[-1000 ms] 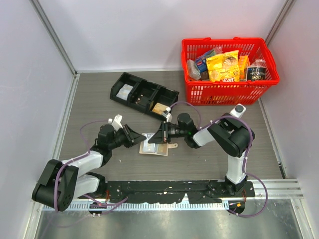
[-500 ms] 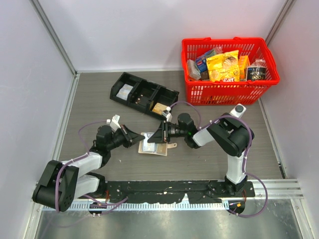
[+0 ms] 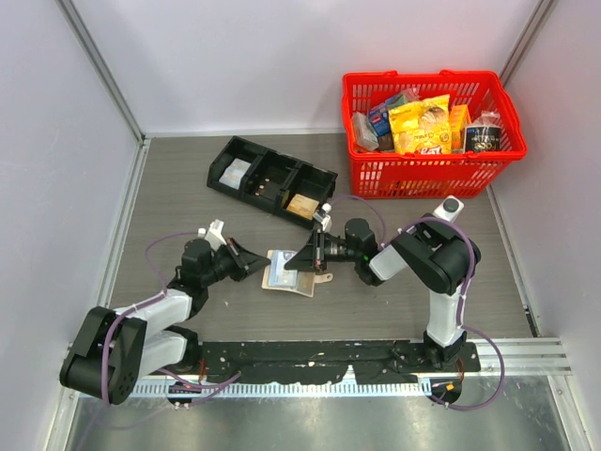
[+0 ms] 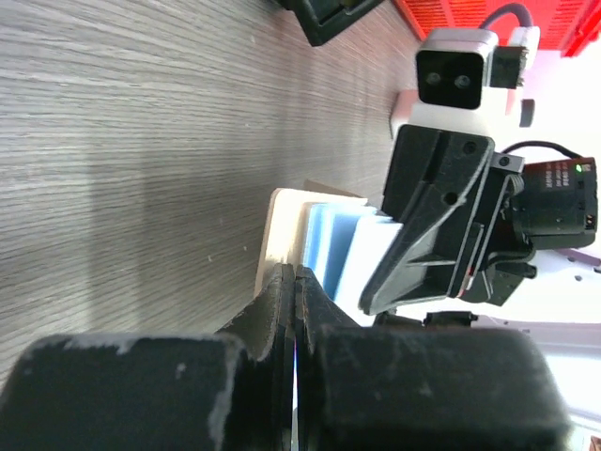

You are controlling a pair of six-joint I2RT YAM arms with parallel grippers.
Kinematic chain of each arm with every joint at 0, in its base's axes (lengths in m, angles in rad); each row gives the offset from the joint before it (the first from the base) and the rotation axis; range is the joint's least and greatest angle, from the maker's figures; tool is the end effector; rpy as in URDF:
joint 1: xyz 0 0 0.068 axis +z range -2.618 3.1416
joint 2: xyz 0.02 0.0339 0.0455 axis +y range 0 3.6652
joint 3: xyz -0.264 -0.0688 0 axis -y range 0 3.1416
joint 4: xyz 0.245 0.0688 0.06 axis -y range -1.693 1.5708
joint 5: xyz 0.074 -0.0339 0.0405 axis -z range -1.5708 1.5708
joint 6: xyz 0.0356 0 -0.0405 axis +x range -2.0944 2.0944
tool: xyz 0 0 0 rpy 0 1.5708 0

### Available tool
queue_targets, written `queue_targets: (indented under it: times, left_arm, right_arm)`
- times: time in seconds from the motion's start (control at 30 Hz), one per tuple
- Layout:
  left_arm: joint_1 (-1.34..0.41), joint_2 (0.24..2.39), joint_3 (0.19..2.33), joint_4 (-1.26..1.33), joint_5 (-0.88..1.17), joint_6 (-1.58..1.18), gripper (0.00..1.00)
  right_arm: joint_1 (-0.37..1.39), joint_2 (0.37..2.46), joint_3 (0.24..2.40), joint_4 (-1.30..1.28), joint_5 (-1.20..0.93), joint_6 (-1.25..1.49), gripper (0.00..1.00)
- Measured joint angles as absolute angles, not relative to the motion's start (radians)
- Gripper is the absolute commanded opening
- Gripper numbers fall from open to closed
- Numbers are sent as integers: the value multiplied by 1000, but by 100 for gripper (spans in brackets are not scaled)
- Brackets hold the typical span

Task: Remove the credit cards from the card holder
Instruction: Remove the credit card from the card holder.

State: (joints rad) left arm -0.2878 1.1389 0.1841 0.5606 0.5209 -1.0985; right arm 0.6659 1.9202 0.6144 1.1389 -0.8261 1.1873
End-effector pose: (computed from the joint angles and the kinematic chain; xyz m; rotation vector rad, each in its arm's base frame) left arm 0.1837 -0.0729 0.1477 -0.4989 2.1365 -1.3636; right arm 0.2427 0.2240 0.1245 -0.2062 2.1822 1.9307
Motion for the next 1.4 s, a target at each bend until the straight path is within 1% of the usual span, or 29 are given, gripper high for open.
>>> queue_targets:
  times: [0.2, 0.27, 0.4, 0.47, 0.5, 0.57, 0.6, 0.67, 0.73, 0.8, 0.87, 0.93, 0.97, 1.3, 1.4]
  left_arm:
    - [-288, 1139, 184, 503, 479, -1074, 0]
    - [-288, 1139, 185, 485, 466, -1067, 0]
    - [-288, 1139, 185, 445, 448, -1061, 1]
    - [-288, 1139, 187, 435, 448, -1061, 7]
    - [-288, 1139, 190, 430, 451, -1061, 12]
    - [-288, 1138, 200, 427, 464, -1059, 25]
    - [-288, 1137, 207, 427, 472, -1055, 30]
    - [-288, 1136, 226, 421, 484, -1042, 35]
    - [-288, 1136, 247, 404, 492, -1028, 37]
    - [-288, 1139, 264, 385, 497, -1011, 37]
    - [-288, 1150, 279, 374, 507, -1000, 33]
    - [-295, 1161, 288, 362, 514, -991, 27]
    - [-300, 1163, 292, 354, 516, -987, 26]
    - [-358, 1197, 362, 344, 523, -979, 25]
    - [-368, 1248, 374, 349, 524, -978, 17]
  right_arm:
    - [641, 1911, 590, 1163, -833, 1203, 8]
    - [636, 1908, 585, 1162, -833, 1203, 11]
    - [628, 1901, 580, 1129, -832, 1179, 10]
    - [627, 1896, 581, 1087, -830, 1154, 9]
    - [626, 1895, 582, 1058, -828, 1138, 8]
    - [626, 1895, 587, 1010, -825, 1113, 8]
    - [626, 1895, 591, 994, -825, 1104, 8]
    - [626, 1895, 604, 958, -823, 1087, 7]
    - [626, 1898, 620, 936, -822, 1072, 8]
    - [627, 1901, 635, 920, -821, 1060, 8]
    - [627, 1909, 649, 903, -821, 1048, 8]
    - [628, 1919, 657, 890, -820, 1039, 7]
    - [629, 1925, 659, 886, -817, 1035, 7]
    - [640, 1945, 672, 856, -813, 1022, 7]
    - [641, 1949, 680, 854, -813, 1022, 7]
